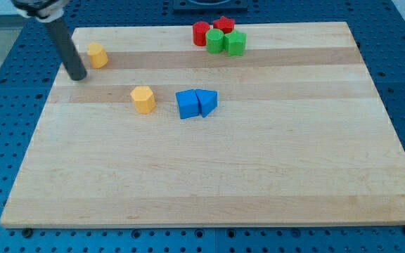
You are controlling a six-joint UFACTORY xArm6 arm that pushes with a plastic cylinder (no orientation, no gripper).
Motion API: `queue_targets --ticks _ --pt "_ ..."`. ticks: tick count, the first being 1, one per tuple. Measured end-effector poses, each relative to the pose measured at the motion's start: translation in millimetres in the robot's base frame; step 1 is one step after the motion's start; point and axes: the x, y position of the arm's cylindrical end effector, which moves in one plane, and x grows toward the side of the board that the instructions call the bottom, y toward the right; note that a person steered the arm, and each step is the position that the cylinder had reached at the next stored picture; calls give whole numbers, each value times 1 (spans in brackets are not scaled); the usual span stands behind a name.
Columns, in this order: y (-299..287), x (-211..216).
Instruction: Move the heart to the top left corner of the board
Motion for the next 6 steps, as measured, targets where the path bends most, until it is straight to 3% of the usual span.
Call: queue_targets --ticks 2,5,6 --pt "-10 -67" --pt "29 -55" --pt "35 -82"
